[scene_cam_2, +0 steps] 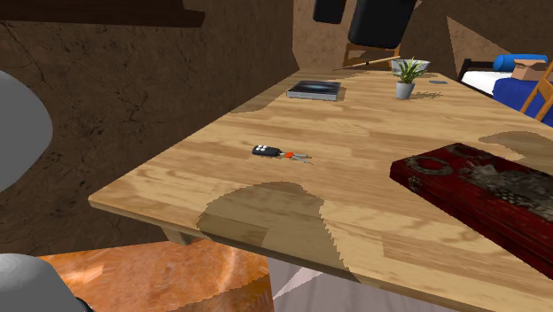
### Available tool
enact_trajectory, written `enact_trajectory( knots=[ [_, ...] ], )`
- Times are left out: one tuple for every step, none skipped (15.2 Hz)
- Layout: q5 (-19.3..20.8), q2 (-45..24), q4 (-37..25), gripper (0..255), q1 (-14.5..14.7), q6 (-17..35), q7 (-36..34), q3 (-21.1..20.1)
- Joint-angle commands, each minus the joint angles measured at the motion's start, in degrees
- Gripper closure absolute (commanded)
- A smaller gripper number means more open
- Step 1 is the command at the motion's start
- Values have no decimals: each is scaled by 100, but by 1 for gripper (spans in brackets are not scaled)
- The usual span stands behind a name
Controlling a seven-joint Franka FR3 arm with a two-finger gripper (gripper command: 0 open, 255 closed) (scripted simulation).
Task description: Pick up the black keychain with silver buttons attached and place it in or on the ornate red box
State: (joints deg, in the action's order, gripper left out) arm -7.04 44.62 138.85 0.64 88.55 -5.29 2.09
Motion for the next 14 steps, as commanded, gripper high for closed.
enact_trajectory(
  knots=[
    [0,0,0,0,0,0,0,0],
    [-86,45,128,0,35,111,-150,-134],
    [-174,80,249,0,72,225,-300,-270],
    [-265,106,362,0,111,342,-449,-408],
    [-357,121,467,0,152,462,-597,-549],
    [-450,125,564,0,198,585,-747,-690],
    [-544,119,654,0,243,712,-895,-834],
    [-638,101,735,0,291,842,-1044,-979],
    [-732,71,807,0,339,976,-1193,-1126],
    [-825,30,871,0,388,1114,-1341,-1275],
    [-917,-24,926,0,435,1255,-1489,-1426],
    [-1007,-90,972,0,479,1399,-1637,-1579],
    [-1095,-168,1009,0,522,1547,-1784,-1734],
    [-1178,-259,1037,0,563,1699,-1932,-1890]
  ],
)
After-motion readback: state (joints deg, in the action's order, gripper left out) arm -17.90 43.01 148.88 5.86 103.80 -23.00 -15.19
